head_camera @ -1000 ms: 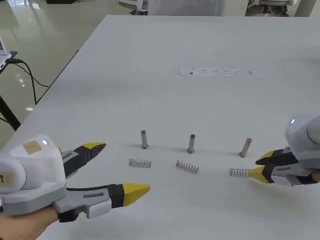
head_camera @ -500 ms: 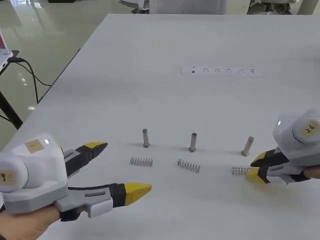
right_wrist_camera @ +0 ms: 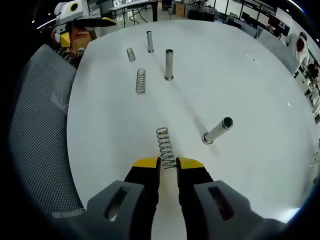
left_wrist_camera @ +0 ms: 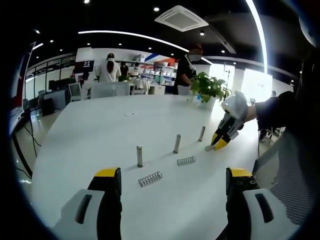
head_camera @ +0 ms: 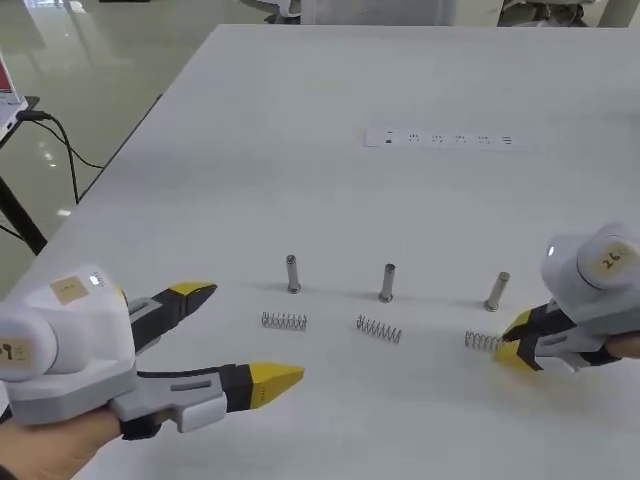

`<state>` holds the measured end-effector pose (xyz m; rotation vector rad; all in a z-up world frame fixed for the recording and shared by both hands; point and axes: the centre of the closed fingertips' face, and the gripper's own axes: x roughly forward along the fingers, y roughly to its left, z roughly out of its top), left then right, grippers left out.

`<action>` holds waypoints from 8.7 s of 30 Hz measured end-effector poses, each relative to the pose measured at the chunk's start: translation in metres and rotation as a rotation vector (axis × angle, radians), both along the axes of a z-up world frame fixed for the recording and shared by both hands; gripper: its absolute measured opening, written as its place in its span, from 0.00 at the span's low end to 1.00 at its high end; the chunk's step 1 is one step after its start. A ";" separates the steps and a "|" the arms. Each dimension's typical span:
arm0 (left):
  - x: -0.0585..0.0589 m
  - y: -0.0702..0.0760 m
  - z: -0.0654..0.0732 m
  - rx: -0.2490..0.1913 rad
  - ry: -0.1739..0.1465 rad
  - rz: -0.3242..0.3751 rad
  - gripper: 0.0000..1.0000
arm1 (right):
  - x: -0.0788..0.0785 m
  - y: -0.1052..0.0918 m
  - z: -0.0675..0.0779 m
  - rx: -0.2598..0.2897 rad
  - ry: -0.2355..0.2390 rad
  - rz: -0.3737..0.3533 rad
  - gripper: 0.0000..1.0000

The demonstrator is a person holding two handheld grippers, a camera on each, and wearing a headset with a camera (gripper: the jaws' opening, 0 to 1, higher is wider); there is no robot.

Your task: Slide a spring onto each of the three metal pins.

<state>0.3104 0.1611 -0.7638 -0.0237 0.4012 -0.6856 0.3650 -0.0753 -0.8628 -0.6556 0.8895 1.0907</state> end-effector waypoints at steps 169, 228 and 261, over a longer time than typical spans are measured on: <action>-0.014 -0.143 -0.023 0.210 -0.097 -0.633 0.07 | -0.072 0.103 0.081 0.111 0.076 0.400 0.13; -0.013 -0.146 -0.027 0.177 -0.079 -0.611 0.19 | -0.065 0.106 0.086 0.023 0.060 0.397 0.13; -0.003 -0.118 -0.025 0.169 -0.015 -0.501 0.68 | -0.042 0.080 0.094 0.013 0.031 0.311 0.13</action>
